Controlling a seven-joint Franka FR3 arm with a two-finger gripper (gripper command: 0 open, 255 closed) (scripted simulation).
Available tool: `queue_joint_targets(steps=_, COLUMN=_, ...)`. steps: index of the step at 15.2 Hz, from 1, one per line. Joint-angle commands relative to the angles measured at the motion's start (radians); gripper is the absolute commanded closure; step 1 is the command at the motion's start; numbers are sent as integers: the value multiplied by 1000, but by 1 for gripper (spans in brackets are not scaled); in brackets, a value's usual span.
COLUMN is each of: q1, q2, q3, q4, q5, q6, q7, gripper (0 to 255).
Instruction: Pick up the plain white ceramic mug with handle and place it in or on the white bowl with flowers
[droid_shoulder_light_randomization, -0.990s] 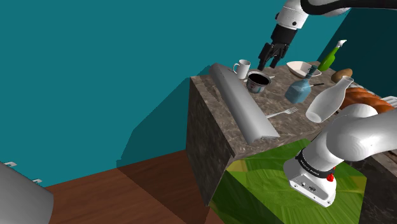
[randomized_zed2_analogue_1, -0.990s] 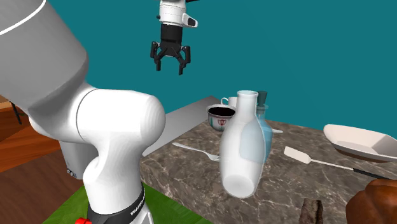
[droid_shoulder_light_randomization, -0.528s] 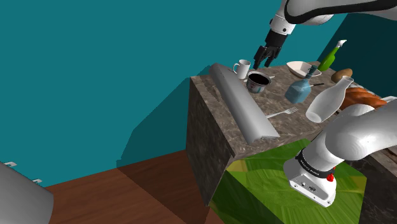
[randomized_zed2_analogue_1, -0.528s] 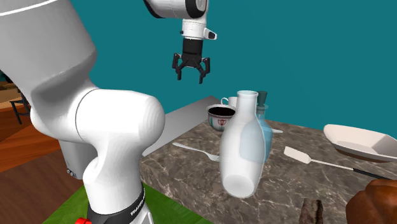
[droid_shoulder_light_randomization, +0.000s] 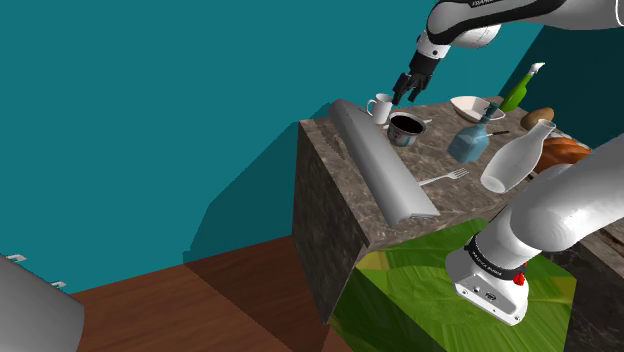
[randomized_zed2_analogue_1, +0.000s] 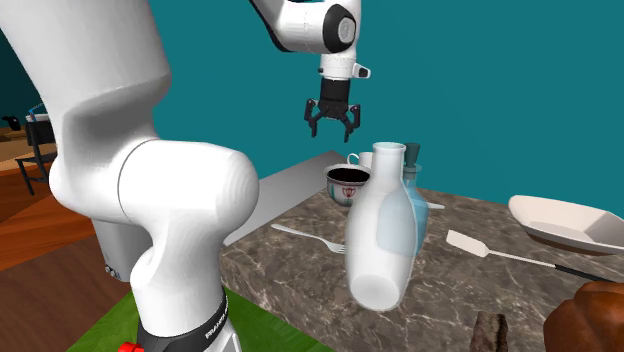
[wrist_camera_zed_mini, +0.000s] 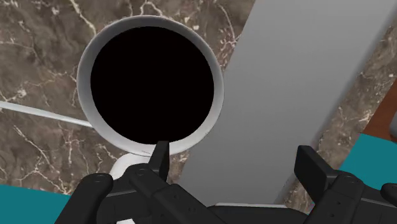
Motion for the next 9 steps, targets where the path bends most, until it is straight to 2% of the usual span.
queue_joint_targets(steps=1, q1=-2, q2=71, q3=-25, q4=41, q5=23, q6=37, q7=-45, gripper=0)
queue_joint_targets(steps=9, q1=-45, q2=357, q3=-88, q4=255, q5=172, q6=113, q7=-234, gripper=0)
